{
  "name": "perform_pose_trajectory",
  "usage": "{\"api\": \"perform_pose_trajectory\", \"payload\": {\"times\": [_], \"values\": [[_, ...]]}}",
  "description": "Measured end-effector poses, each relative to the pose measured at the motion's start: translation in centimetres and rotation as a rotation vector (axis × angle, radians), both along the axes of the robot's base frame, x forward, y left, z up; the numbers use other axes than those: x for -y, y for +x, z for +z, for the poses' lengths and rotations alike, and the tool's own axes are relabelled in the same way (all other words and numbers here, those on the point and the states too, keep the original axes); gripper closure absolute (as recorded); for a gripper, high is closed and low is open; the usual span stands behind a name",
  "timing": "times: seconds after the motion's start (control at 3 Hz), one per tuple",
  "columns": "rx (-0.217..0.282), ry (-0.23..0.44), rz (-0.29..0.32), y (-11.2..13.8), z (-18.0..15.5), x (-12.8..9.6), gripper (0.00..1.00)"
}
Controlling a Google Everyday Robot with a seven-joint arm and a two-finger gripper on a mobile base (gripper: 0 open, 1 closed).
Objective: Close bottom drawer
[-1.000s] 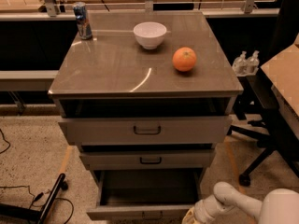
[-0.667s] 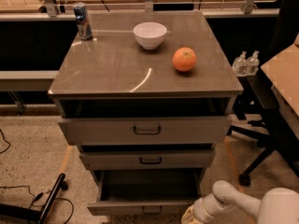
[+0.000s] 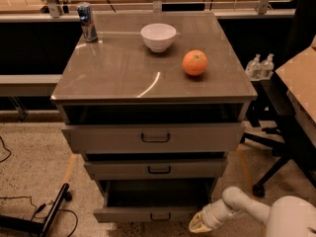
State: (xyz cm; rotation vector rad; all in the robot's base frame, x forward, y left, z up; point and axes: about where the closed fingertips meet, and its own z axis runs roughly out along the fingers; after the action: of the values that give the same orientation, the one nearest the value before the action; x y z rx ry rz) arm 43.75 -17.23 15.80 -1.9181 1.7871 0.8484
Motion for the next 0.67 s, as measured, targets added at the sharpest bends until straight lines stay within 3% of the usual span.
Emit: {"api": "perform_pose_trajectory", "payload": {"times": [0.33, 0.67], "values": [[0.038, 0.017, -0.029, 3.35, 0.27, -0.07, 1.00], [0.038, 0.017, -0.029, 3.35, 0.27, -0.07, 1.00]]}}
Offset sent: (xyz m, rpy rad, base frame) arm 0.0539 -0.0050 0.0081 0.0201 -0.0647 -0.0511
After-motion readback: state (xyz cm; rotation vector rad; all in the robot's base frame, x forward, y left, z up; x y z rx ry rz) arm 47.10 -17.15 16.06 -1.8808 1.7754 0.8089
